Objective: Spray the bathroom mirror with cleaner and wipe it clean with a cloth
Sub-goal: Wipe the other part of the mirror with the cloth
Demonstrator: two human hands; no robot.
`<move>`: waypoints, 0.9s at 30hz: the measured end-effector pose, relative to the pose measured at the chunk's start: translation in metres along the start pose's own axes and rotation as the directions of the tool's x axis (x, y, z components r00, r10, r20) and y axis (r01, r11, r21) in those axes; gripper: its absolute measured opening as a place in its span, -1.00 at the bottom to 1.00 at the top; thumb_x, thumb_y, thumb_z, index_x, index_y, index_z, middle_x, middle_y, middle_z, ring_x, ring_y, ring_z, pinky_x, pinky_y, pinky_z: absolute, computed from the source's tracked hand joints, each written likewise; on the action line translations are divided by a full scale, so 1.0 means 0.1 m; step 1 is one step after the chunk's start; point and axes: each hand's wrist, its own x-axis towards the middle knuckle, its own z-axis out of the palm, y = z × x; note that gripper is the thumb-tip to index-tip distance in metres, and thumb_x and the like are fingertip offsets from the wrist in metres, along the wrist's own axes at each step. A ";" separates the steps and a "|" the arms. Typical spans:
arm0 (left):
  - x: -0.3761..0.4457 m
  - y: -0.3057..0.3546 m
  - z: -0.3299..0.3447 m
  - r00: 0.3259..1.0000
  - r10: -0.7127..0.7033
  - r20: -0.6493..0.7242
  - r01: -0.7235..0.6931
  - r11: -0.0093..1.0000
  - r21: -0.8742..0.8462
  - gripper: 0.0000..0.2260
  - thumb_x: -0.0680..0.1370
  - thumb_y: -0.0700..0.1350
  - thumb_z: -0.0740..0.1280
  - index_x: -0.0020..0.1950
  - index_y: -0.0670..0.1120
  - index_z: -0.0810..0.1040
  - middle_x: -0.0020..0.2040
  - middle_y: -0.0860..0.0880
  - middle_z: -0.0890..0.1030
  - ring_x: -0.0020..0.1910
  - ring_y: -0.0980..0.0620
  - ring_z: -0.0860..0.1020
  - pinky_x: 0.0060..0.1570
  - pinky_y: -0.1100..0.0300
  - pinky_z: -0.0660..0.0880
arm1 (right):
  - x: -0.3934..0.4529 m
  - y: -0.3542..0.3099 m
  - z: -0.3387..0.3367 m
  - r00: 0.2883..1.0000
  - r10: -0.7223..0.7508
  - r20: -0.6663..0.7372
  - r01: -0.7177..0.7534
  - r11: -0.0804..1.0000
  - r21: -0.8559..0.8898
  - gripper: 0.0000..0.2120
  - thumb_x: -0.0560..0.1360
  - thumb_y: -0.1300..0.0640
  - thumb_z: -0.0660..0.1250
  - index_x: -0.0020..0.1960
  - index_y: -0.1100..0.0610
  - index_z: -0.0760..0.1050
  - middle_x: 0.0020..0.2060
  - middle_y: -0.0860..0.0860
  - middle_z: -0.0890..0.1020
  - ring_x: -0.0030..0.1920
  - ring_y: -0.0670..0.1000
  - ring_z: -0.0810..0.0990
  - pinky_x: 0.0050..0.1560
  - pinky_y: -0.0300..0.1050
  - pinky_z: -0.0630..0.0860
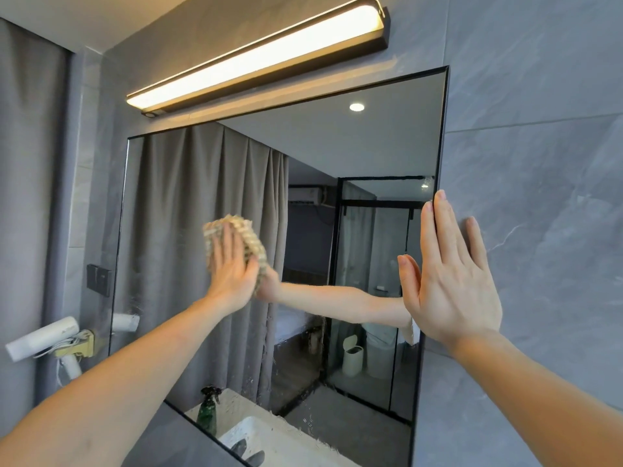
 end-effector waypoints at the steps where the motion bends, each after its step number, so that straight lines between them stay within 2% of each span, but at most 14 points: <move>1: 0.04 0.21 -0.03 0.996 0.085 -0.023 -0.085 0.996 0.018 -0.31 0.68 0.20 -0.08 0.68 0.04 -0.38 0.66 0.05 -0.45 0.66 -0.06 -0.41 0.65 -0.13 -0.32 | 0.00 0.00 0.00 1.000 -0.003 -0.001 0.003 1.000 -0.001 -0.30 0.69 -0.03 0.10 0.68 0.35 0.03 0.70 0.26 0.03 0.71 0.18 0.11 0.70 0.23 0.01; 5: 0.19 1.04 -0.05 0.927 0.368 -0.075 -0.363 0.929 0.078 -0.30 0.66 0.20 -0.06 0.70 0.08 -0.35 0.70 0.07 -0.38 0.68 -0.09 -0.38 0.65 -0.20 -0.29 | 0.00 0.00 -0.01 1.000 -0.006 -0.003 0.006 1.000 -0.007 -0.29 0.68 -0.02 0.11 0.68 0.36 0.04 0.70 0.27 0.04 0.70 0.19 0.14 0.70 0.23 0.01; 7: 0.21 1.21 0.00 0.905 0.408 -0.119 -0.400 0.913 0.086 -0.34 0.68 0.22 -0.10 0.66 0.14 -0.41 0.70 0.06 -0.36 0.69 -0.12 -0.33 0.65 -0.27 -0.20 | 0.00 0.01 0.00 1.000 -0.002 -0.005 0.002 1.000 -0.004 -0.29 0.67 -0.02 0.11 0.68 0.36 0.05 0.70 0.26 0.03 0.69 0.19 0.15 0.70 0.23 0.01; 9: 0.24 1.18 0.06 0.902 0.402 -0.155 -0.395 0.915 0.075 -0.38 0.71 0.24 -0.15 0.68 0.15 -0.37 0.72 0.04 -0.29 0.71 -0.14 -0.24 0.64 -0.32 -0.11 | -0.01 0.01 0.00 1.000 -0.002 -0.007 0.002 1.000 0.002 -0.29 0.68 -0.02 0.11 0.68 0.36 0.05 0.70 0.26 0.03 0.69 0.20 0.16 0.70 0.22 0.00; 12: 0.19 1.01 0.15 0.935 0.294 -0.197 -0.295 0.955 0.027 -0.40 0.71 0.24 -0.19 0.70 0.13 -0.31 0.74 0.04 -0.24 0.72 -0.13 -0.21 0.64 -0.32 -0.07 | -0.02 0.01 0.00 1.000 -0.003 -0.008 0.003 1.000 0.008 -0.30 0.69 -0.02 0.10 0.68 0.36 0.04 0.70 0.26 0.03 0.70 0.19 0.15 0.71 0.20 -0.03; 15: -0.05 0.64 0.23 0.973 0.159 -0.167 -0.166 0.986 -0.030 -0.36 0.68 0.18 -0.10 0.70 0.08 -0.28 0.73 0.03 -0.25 0.70 -0.08 -0.29 0.66 -0.23 -0.20 | -0.02 0.01 0.01 1.000 -0.003 -0.008 0.004 1.000 0.019 -0.30 0.70 -0.03 0.08 0.68 0.35 0.03 0.70 0.26 0.03 0.70 0.19 0.15 0.71 0.19 -0.05; 19: -0.63 0.00 0.44 0.992 0.027 -0.122 -0.031 0.999 -0.038 -0.35 0.64 0.14 -0.13 0.63 0.12 -0.44 0.69 0.08 -0.38 0.68 -0.01 -0.37 0.66 -0.17 -0.26 | -0.02 0.02 0.03 1.000 -0.010 -0.010 0.010 1.000 0.020 -0.30 0.71 -0.05 0.07 0.69 0.34 0.01 0.71 0.26 0.02 0.70 0.20 0.14 0.71 0.20 -0.05; 23: -1.31 -0.49 0.71 0.995 -0.104 0.005 0.105 0.993 -0.051 -0.32 0.62 0.18 -0.18 0.61 0.08 -0.51 0.64 0.11 -0.49 0.65 0.04 -0.42 0.66 -0.15 -0.28 | -0.02 0.02 0.02 1.000 -0.012 -0.011 0.012 0.999 0.034 -0.30 0.71 -0.06 0.06 0.69 0.34 0.00 0.71 0.25 0.01 0.70 0.19 0.13 0.70 0.21 -0.05; 27: -1.97 -0.96 0.97 0.973 -0.161 0.168 0.143 0.984 0.110 -0.30 0.62 0.22 -0.28 0.59 -0.09 -0.54 0.61 -0.01 -0.56 0.65 -0.04 -0.45 0.67 -0.17 -0.19 | -0.01 0.02 0.02 1.000 -0.008 -0.015 0.009 1.000 0.024 -0.30 0.71 -0.06 0.05 0.69 0.34 0.00 0.71 0.25 0.01 0.71 0.18 0.10 0.70 0.21 -0.04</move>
